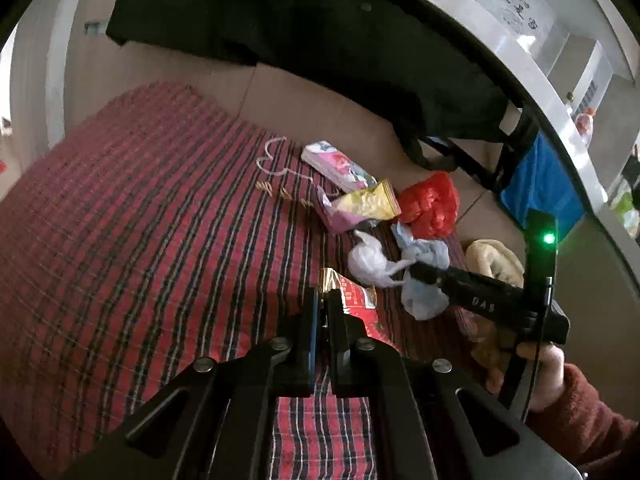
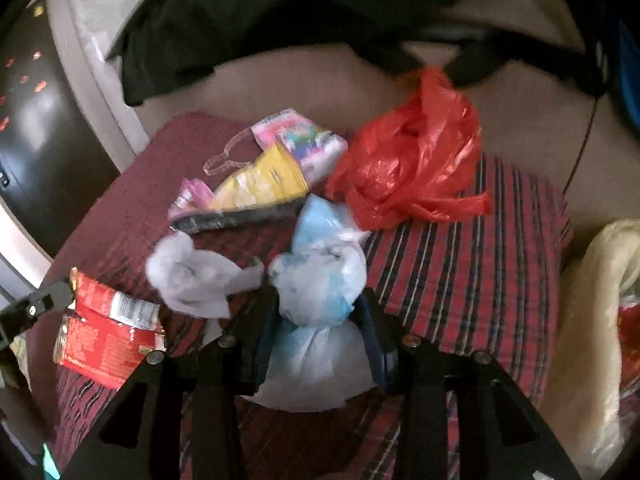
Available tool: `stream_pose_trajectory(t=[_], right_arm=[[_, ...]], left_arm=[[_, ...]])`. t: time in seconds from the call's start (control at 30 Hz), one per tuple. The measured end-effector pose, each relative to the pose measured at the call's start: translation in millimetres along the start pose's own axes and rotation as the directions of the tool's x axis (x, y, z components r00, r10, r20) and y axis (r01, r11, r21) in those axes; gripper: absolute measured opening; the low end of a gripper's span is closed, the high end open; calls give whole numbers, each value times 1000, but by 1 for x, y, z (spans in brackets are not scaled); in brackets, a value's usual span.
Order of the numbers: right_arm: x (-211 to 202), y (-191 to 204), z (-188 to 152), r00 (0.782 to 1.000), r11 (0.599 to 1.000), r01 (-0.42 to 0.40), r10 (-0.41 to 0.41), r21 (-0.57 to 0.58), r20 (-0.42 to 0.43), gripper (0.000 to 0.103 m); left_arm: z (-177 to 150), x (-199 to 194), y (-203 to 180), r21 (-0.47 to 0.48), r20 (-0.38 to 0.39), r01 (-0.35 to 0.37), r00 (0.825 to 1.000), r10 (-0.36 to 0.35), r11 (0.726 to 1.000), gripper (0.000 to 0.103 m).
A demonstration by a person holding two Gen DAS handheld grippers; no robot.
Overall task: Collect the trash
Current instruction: 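Grasp the white-blue tissue bundle with the right tool while the left tool grasps the red wrapper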
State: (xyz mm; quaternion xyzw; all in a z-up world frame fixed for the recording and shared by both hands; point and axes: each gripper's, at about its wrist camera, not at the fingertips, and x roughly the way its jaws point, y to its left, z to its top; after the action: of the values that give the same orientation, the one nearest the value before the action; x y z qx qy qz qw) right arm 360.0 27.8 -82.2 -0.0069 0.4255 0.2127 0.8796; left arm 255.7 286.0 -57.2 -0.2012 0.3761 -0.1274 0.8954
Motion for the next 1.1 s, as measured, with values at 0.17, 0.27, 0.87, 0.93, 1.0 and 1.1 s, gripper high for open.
stream_pose_trajectory(t=[0.17,0.27,0.87,0.93,1.0,1.1], right_arm=[[-13,1,-9,999,998,-48,48,-33,-1,28],[-31,-3,-25,998,998,-66,66,-22,-1,28],[-40,58,-71,978,975,-208,205,-83,-50,27],[-39,57,-72,978,974,-208,204,-85,-51,27],[-38,59,-72,978,975,-208,204,-83,-52,27],[-36,57,-71,976,974,-214,210,-79,-52,27]], left_arm=[[-6,15,2,-13,-54,91,994,-91,996,31],[-8,23,-3,-5,-72,82,994,-83,997,32],[-1,28,18,-122,-64,82,994,-90,989,38],[-3,33,21,-152,-84,124,987,-137,981,40],[-4,37,23,-178,-90,155,981,-173,972,41],[-2,41,25,-203,-81,187,975,-207,961,42]])
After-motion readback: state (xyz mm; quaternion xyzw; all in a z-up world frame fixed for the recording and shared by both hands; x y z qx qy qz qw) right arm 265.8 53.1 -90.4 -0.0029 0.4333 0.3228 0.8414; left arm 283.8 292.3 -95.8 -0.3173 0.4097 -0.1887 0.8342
